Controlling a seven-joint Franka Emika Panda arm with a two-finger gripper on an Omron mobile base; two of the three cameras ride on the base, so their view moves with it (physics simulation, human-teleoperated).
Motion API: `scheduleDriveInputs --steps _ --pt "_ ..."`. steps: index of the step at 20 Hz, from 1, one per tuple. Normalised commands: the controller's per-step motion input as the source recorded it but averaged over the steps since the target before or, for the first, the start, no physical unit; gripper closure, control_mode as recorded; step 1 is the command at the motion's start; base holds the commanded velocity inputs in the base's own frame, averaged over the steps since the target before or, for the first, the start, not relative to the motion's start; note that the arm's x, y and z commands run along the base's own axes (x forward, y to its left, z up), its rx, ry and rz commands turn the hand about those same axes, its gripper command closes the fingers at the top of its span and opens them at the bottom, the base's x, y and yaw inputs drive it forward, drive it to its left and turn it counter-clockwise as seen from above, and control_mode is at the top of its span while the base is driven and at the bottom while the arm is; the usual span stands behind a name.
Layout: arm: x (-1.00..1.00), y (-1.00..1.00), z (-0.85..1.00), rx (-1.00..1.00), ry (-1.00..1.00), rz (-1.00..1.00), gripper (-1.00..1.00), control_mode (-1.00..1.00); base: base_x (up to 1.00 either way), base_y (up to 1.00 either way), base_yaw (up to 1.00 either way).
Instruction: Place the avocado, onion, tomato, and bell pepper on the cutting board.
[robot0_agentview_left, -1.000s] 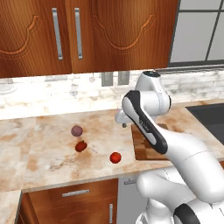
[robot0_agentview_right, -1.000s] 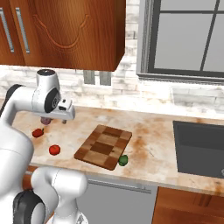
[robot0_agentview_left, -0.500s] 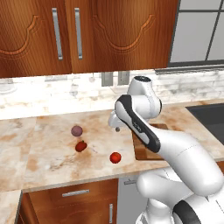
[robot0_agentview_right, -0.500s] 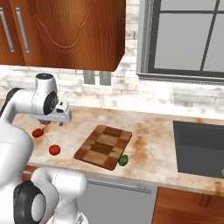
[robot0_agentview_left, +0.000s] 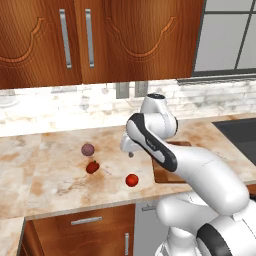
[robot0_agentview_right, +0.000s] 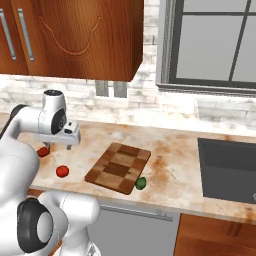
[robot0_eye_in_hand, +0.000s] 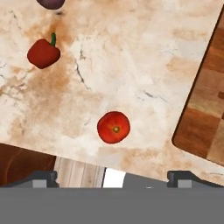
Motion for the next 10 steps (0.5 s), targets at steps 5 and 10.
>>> scheduleDriveInputs --steps 5,10 --pt "0.02 0.03 -0.27 0.00 0.07 0.01 -1.00 -1.00 0.00 0.00 0.00" --pt "0.08 0.04 -0.24 0.00 0.06 0.01 -1.00 -1.00 0.00 0.00 0.00"
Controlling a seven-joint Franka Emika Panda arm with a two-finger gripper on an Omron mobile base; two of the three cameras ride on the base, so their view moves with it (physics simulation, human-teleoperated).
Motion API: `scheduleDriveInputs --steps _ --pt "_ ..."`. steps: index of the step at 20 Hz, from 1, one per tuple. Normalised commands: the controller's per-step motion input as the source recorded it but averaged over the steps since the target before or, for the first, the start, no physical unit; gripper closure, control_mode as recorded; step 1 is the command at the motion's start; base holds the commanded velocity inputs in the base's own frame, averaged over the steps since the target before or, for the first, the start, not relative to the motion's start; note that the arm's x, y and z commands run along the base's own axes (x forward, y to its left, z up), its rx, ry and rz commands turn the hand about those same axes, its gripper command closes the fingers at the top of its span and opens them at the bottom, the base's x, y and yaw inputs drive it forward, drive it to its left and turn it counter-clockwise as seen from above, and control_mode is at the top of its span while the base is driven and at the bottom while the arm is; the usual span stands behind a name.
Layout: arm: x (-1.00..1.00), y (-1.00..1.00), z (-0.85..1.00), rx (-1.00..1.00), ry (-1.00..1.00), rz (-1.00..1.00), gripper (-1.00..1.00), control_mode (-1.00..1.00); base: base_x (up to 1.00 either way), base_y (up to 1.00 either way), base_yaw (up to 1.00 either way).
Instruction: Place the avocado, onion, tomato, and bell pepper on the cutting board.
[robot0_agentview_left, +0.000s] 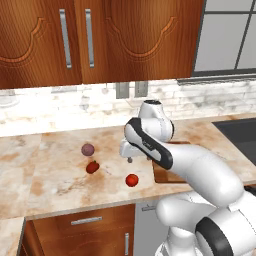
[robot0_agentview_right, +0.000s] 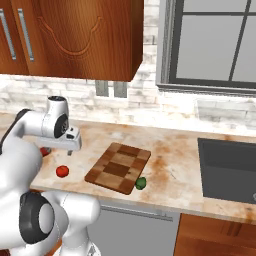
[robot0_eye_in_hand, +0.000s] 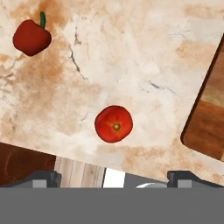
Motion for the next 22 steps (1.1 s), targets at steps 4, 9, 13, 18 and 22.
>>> scheduleDriveInputs --steps 4,9,13,18,22 --pt "0.11 0.05 -0.24 0.00 0.06 0.00 -1.00 -1.00 0.00 0.00 0.00" --pt "0.18 0.07 -0.19 0.00 0.03 0.00 -1.00 -1.00 0.00 0.00 0.00" --pt "0.20 0.05 -0.15 0.00 0.01 0.00 -1.00 -1.00 0.00 0.00 0.00" --pt "0.09 0.01 -0.16 0.00 0.00 0.00 -1.00 -1.00 0.00 0.00 0.00" --pt "0.02 0.00 -0.24 0.00 0.03 0.00 -1.00 -1.00 0.00 0.00 0.00"
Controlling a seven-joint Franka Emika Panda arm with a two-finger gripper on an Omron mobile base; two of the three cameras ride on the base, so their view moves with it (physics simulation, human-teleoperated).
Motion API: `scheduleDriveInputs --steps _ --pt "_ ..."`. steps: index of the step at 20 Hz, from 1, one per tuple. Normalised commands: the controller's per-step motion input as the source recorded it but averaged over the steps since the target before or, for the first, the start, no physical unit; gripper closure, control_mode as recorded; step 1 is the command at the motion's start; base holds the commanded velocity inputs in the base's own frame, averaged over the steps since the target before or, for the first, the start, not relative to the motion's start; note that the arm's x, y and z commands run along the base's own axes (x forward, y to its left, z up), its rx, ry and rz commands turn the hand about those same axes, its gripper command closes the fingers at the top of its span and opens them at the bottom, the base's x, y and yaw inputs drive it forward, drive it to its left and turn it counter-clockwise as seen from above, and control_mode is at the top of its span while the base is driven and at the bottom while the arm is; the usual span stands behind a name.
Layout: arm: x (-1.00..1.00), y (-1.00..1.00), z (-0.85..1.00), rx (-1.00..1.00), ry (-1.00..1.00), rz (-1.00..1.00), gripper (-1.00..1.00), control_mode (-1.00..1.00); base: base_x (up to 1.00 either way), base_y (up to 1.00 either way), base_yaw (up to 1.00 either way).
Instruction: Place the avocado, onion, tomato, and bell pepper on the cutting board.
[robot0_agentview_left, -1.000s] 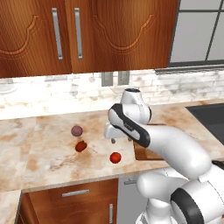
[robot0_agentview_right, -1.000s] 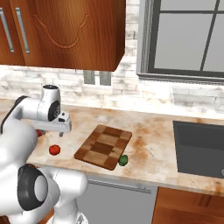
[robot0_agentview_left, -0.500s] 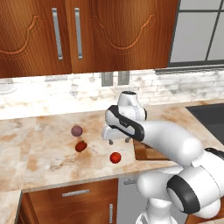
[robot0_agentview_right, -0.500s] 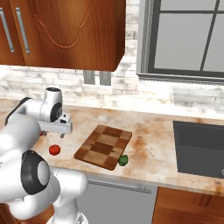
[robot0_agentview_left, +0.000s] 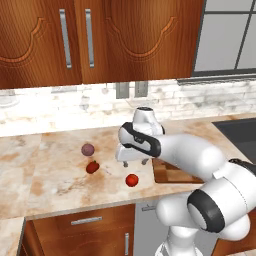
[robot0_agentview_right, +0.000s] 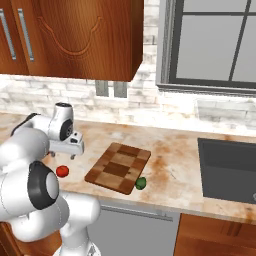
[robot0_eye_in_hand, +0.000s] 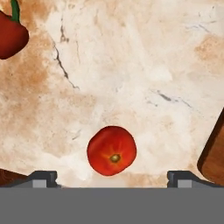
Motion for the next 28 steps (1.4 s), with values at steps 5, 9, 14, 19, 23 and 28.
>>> scheduleDriveInputs --steps 5,9,14,19,23,28 --pt "0.01 0.02 -0.26 0.00 0.04 0.00 -1.00 -1.00 0.00 0.00 0.00" --pt "0.00 0.02 -0.18 0.00 0.01 0.00 -1.00 -1.00 0.00 0.00 0.00" --pt "0.02 0.07 -0.18 0.00 0.03 0.00 -1.00 -1.00 0.00 0.00 0.00" --pt "0.01 0.05 -0.15 0.00 0.02 0.00 -1.00 -1.00 0.00 0.00 0.00" --pt "0.00 0.02 -0.14 0.00 0.02 0.00 -1.00 -1.00 0.00 0.00 0.00" --pt "0.00 0.01 -0.14 0.00 0.02 0.00 -1.00 -1.00 0.00 0.00 0.00"
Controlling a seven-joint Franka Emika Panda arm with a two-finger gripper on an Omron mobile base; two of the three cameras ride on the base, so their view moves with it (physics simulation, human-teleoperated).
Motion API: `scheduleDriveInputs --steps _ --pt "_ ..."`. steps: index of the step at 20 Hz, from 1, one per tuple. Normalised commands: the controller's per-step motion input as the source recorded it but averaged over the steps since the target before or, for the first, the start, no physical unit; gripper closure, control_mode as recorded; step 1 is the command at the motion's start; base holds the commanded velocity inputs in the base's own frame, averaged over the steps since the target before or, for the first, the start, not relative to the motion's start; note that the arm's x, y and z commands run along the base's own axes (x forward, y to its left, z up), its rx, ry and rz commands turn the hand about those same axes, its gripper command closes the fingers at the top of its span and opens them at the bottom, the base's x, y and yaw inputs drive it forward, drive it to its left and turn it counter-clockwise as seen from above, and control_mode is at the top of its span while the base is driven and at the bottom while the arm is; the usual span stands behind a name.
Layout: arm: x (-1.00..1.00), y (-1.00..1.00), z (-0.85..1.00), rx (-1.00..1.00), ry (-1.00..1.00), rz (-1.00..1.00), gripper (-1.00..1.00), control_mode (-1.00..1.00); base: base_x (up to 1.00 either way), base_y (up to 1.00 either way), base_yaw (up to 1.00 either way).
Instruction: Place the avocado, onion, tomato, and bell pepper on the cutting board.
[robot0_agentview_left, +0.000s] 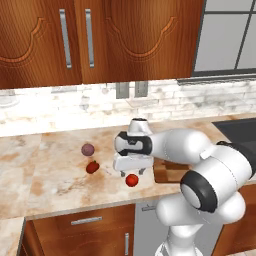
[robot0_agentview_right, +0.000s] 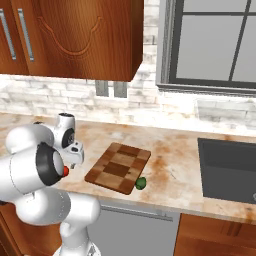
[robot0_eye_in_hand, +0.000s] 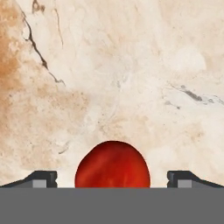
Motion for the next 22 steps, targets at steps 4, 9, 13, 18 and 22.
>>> scheduleDriveInputs --steps 4,9,13,18,22 --pt "0.00 0.00 -0.11 0.00 0.02 0.00 -1.00 -1.00 0.00 0.00 0.00" --pt "0.00 0.02 -0.10 0.00 0.00 0.00 -1.00 -1.00 0.00 0.00 0.00" --pt "0.00 0.06 -0.17 0.00 0.04 0.00 -1.00 -1.00 0.00 0.00 0.00" --pt "0.00 0.05 -0.16 0.00 0.03 0.00 -1.00 -1.00 0.00 0.00 0.00" --pt "0.00 0.05 -0.15 0.00 0.01 0.00 -1.00 -1.00 0.00 0.00 0.00"
